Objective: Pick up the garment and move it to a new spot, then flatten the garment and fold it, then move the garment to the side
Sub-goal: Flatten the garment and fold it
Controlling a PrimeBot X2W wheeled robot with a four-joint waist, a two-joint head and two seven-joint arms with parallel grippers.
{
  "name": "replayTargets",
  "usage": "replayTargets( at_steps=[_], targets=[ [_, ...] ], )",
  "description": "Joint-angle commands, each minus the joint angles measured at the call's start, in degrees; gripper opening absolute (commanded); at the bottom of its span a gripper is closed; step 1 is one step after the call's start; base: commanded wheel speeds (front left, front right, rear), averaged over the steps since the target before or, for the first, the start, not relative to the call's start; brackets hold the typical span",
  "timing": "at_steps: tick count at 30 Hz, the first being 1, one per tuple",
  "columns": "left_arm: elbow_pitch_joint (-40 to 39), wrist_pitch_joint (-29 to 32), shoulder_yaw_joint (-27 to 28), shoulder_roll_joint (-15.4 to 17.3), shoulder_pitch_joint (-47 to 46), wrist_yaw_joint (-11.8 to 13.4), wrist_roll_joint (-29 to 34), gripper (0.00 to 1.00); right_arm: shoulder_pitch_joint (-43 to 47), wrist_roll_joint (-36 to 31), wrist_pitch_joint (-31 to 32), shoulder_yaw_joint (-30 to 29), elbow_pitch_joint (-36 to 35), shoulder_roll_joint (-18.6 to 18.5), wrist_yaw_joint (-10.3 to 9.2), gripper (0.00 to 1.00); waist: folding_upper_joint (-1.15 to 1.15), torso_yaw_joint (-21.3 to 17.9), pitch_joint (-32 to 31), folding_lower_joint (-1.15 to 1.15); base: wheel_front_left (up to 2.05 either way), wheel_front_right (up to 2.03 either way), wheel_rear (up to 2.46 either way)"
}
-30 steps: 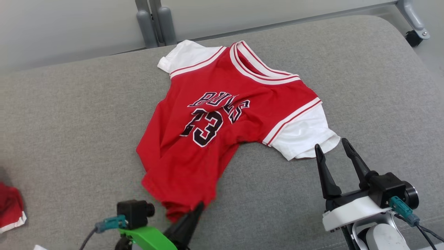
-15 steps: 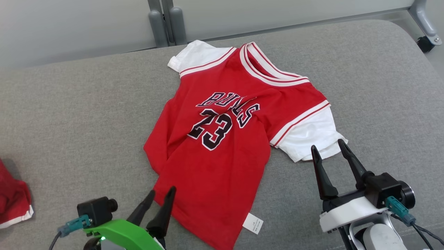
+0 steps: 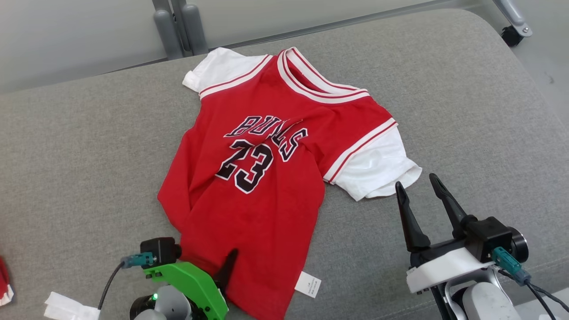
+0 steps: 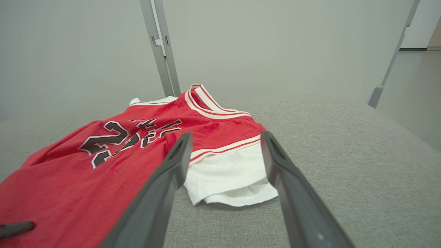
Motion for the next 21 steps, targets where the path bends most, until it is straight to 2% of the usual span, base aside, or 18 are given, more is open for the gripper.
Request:
replayTargets(
  at_steps=[1,5,12,14,16,17,18,19,21],
  targets=[
    [3.22,-0.92,0.46,-0.80,-0.28,-0.16,-0.49,0.00,-0.47,0.01,-0.17,-0.24,-0.14,0.12,-0.08,1.00,0.00,-0.76,0.38,0.00,0.00,0.00,0.00],
    [7.03,-7.17,2.90,-1.79,-3.59,-1.32,0.29,0.00,-0.46,-0.14,-0.17,-0.51,-0.20,0.12,-0.08,1.00,0.00,-0.97,0.33,0.00,0.00,0.00,0.00],
    [14.11,-17.25,8.13,1.89,-12.01,-0.64,2.85,0.00,-1.11,-0.23,-0.17,0.34,0.19,0.03,-0.07,1.00,0.00,-0.23,0.11,0.00,0.00,0.00,0.00],
    [16.86,-18.22,8.72,3.58,-14.49,-0.92,3.79,0.00,-1.29,-0.25,-0.17,0.63,0.35,-0.10,-0.08,1.00,0.00,-0.12,-0.07,0.00,0.00,0.00,0.00],
    [20.21,-16.51,8.83,3.81,-15.90,-1.58,2.67,0.00,-1.39,-0.22,-0.17,0.89,0.64,-0.18,-0.08,1.00,0.00,-0.08,-0.41,0.00,0.00,0.00,0.00],
    [21.89,-15.03,8.88,3.77,-16.58,-2.41,1.91,0.04,-1.49,-0.22,-0.17,1.23,0.90,-0.19,-0.08,1.00,0.00,-0.20,-0.64,0.00,0.00,0.00,0.00],
    [23.10,-13.75,8.60,4.15,-17.00,-2.99,1.78,0.65,-1.63,-0.19,-0.17,1.62,1.20,-0.24,-0.08,1.00,0.00,-0.39,-0.84,0.00,0.00,0.00,0.00],
    [24.14,-13.25,8.37,4.95,-17.46,-3.47,2.10,1.00,-1.85,-0.17,-0.17,1.98,1.41,-0.32,-0.08,1.00,0.00,-0.59,-1.10,0.00,0.00,0.00,0.00],
    [24.82,-14.31,7.95,5.48,-16.97,-4.35,2.69,1.00,-2.16,-0.25,-0.17,2.27,1.45,-0.54,-0.08,1.00,0.00,-0.88,-1.75,0.00,0.00,0.00,0.00]
  ],
)
